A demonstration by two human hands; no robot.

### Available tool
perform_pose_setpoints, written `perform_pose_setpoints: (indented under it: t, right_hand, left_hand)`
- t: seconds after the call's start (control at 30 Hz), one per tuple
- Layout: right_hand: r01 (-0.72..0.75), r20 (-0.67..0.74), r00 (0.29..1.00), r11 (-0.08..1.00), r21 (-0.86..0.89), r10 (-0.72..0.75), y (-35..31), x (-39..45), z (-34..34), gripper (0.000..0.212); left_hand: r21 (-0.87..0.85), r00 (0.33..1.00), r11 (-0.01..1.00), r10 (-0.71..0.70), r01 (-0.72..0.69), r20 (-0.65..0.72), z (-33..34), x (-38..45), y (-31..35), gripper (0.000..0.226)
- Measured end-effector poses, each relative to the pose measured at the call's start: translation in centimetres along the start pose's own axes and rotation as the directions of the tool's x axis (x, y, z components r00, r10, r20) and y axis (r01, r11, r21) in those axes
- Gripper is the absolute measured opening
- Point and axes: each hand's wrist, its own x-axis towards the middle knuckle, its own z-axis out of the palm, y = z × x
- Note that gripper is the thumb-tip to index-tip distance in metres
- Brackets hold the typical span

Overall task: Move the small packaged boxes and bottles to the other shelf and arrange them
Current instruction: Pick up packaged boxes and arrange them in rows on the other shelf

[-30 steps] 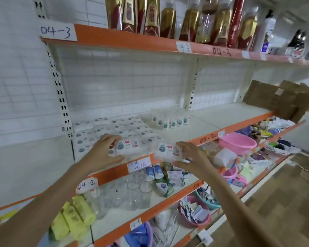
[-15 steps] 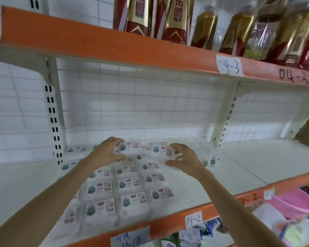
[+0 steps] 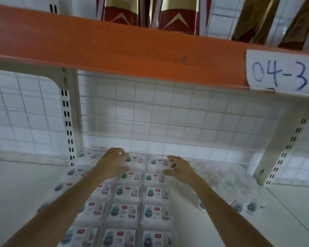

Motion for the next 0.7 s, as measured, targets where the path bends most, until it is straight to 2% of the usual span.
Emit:
perform_pose_setpoints:
  t: [0.1,0.23,0.3,0.57,0.7]
  right_hand:
    - [0.026,-0.022,0.999,0.999,0.027,-0.025,0.4,0.9,1.0,0.062]
    - [0.063,-0.083,0.995,0.996,0.069,-0.058,1.1,1.6,2.0,0.057]
    - [0.067,-0.101,0.993,0.993,0.094,-0.058,1.2,1.8,2.3,0.056]
    - [0.018,-0.13,0.991,0.986,0.163,0.004,0.8,1.4,2.9,0.056]
    - [-0.039,-0.125,0.991,0.992,0.119,0.054,-0.3,0.8,3.1,0.065]
  left_hand:
    - [-0.041,0.999,0.998,-0.037,0.037,-0.009,0.4,-0.3,0.1,0.058]
    - [-0.077,0.997,0.994,-0.074,0.074,0.008,0.7,-0.5,0.4,0.068]
    - [-0.08,0.995,0.992,-0.095,0.096,0.017,0.8,-0.4,0.6,0.064]
    - [-0.059,0.99,0.989,-0.132,0.134,0.049,0.7,0.0,1.2,0.058]
    - [-0.051,0.989,0.989,-0.138,0.141,0.054,0.4,0.0,1.4,0.057]
